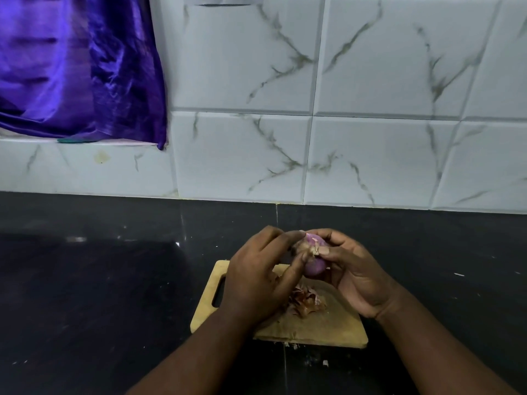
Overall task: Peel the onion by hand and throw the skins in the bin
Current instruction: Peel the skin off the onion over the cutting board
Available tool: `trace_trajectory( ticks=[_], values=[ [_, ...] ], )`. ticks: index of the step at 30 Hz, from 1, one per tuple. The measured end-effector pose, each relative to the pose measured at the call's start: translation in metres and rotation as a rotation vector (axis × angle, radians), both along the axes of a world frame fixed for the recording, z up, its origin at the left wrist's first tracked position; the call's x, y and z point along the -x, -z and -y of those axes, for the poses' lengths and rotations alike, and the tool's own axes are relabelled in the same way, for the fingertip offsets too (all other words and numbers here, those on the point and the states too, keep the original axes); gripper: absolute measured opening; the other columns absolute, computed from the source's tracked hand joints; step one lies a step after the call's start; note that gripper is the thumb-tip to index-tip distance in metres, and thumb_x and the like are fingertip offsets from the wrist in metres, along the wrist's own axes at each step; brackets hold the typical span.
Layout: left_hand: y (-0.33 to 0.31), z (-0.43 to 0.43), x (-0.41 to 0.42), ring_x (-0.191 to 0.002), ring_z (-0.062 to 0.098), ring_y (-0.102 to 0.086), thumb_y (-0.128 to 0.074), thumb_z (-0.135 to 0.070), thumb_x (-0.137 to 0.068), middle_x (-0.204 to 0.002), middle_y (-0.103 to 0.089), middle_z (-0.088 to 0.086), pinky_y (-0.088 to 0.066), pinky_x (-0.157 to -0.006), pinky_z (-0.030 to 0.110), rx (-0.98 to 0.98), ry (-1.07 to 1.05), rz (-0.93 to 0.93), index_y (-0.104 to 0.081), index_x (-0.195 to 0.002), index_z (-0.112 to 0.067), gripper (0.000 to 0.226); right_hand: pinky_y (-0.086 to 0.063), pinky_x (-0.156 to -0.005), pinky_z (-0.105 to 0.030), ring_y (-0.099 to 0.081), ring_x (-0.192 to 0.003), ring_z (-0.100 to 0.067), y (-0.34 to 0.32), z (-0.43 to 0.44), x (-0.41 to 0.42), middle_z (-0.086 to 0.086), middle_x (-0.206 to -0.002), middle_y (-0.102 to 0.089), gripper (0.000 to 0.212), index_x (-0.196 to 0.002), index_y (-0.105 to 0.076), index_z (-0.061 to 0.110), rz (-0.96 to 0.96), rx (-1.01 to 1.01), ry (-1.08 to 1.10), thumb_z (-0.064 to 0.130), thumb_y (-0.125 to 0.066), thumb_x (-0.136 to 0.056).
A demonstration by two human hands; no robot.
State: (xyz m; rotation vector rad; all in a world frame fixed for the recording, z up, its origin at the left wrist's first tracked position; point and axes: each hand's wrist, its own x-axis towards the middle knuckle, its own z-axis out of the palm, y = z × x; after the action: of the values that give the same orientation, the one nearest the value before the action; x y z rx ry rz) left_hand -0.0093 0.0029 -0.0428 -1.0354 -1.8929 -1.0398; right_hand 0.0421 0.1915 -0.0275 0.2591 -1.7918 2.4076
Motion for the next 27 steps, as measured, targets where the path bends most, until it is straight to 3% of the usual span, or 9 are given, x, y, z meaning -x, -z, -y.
trace_trajectory(
  ticks=[2, 7, 13, 19, 27],
  values=[
    [0.0021, -0.0011, 0.0025, -0.086, 0.010, -0.065, -0.069, -0.034, -0.097, -0.100, -0.069, -0.004, -0.056, -0.066, 0.032, -0.009, 0.016, -0.022, -0.078, -0.120, -0.018, 0.029, -0.063, -0.075, -0.033, -0.071, -0.092, -0.024, -0.0006, 0.0001, -0.0011, -0.017, -0.108, -0.074, 0.040, -0.122, -0.069, 0.002, 0.006, -0.026, 0.005, 0.012, -0.067, -0.083],
    [0.0035, 0.0010, 0.0055, -0.084, 0.003, -0.064, -0.070, -0.031, -0.096, -0.097, -0.070, -0.006, -0.055, -0.065, 0.022, -0.059, 0.071, 0.015, -0.081, -0.116, -0.017, 0.027, -0.063, -0.072, -0.032, -0.075, -0.091, -0.023, -0.0013, 0.0004, -0.0019, -0.017, -0.107, -0.077, 0.036, -0.118, -0.073, 0.003, -0.002, -0.037, 0.024, 0.013, -0.067, -0.084],
    [0.0043, 0.0021, 0.0095, -0.082, 0.005, -0.066, -0.081, -0.017, -0.091, -0.096, -0.072, -0.003, -0.056, -0.066, 0.021, -0.067, 0.136, 0.047, -0.082, -0.113, -0.014, 0.022, -0.063, -0.071, -0.033, -0.076, -0.092, -0.025, -0.0001, 0.0023, -0.0001, -0.019, -0.110, -0.077, 0.031, -0.114, -0.076, 0.003, -0.006, -0.030, 0.075, 0.014, -0.068, -0.086],
    [0.0054, 0.0016, 0.0107, -0.086, 0.008, -0.071, -0.081, -0.010, -0.090, -0.097, -0.074, -0.002, -0.061, -0.068, 0.029, -0.084, 0.181, 0.104, -0.083, -0.108, -0.011, 0.019, -0.063, -0.073, -0.033, -0.077, -0.095, -0.027, 0.0005, 0.0019, -0.0006, -0.020, -0.111, -0.078, 0.025, -0.109, -0.079, 0.007, -0.007, -0.035, 0.104, 0.013, -0.078, -0.085],
    [0.0026, 0.0013, 0.0086, -0.089, 0.007, -0.073, -0.082, -0.008, -0.089, -0.098, -0.076, -0.004, -0.063, -0.074, 0.026, -0.110, 0.207, 0.184, -0.083, -0.104, -0.012, 0.016, -0.064, -0.075, -0.034, -0.076, -0.093, -0.026, 0.0025, 0.0009, 0.0013, -0.020, -0.108, -0.078, 0.028, -0.107, -0.080, 0.008, 0.003, -0.049, 0.125, 0.016, -0.071, -0.082]
  ],
)
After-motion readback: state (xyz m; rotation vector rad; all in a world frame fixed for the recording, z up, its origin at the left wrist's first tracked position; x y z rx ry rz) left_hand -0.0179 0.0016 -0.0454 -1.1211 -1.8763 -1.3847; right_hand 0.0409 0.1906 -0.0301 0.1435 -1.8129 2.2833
